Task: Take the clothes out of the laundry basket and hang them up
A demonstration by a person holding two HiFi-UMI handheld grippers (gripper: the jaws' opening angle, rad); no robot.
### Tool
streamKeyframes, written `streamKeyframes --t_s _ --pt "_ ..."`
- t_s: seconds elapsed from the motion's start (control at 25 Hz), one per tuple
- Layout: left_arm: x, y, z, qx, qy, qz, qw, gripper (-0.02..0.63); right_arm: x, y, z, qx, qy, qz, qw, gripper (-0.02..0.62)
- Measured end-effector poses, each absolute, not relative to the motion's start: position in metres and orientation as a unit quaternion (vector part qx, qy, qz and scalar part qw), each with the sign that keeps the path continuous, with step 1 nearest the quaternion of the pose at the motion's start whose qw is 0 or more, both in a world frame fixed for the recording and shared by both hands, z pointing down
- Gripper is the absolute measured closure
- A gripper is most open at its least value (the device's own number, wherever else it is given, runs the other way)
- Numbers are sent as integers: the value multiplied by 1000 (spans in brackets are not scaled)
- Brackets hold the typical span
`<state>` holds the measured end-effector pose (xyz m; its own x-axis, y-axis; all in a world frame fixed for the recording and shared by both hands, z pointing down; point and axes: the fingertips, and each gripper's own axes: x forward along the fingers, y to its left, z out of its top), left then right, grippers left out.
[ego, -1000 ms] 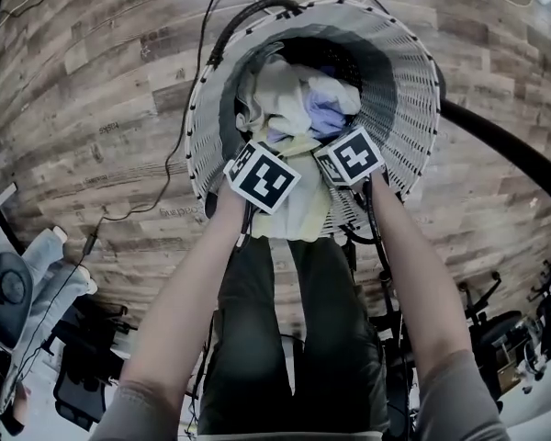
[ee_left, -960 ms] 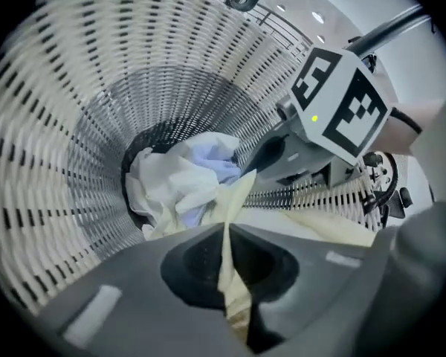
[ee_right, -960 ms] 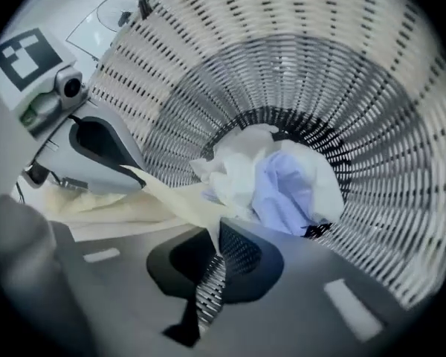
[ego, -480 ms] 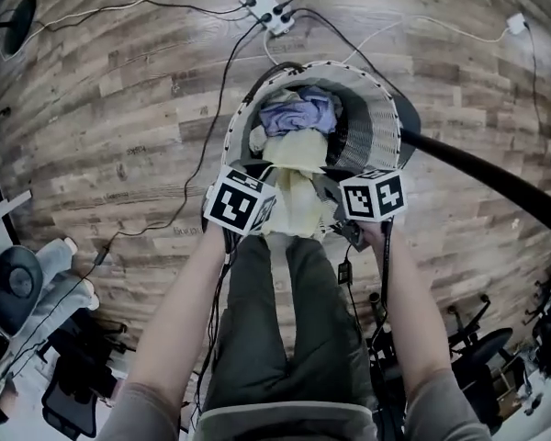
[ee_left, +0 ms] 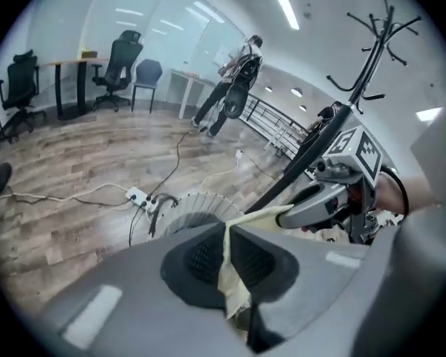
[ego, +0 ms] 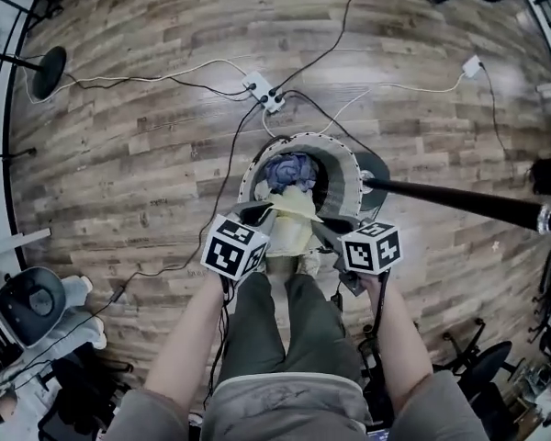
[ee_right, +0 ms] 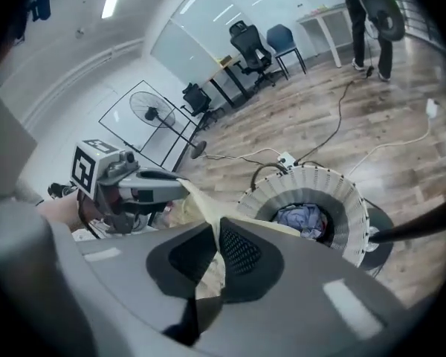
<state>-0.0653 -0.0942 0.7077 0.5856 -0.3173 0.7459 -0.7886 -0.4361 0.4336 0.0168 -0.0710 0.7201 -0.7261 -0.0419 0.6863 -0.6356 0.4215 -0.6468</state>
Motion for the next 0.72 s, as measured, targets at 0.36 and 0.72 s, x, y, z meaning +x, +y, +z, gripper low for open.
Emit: streamKeyframes --t_s 0.36,0.72 --pt "-67 -96 543 850 -341 235 325 603 12 -61 558 220 -841 436 234 562" --pt "-42 -103 372 908 -308 186 216 603 25 -50 392 243 -890 356 150 561"
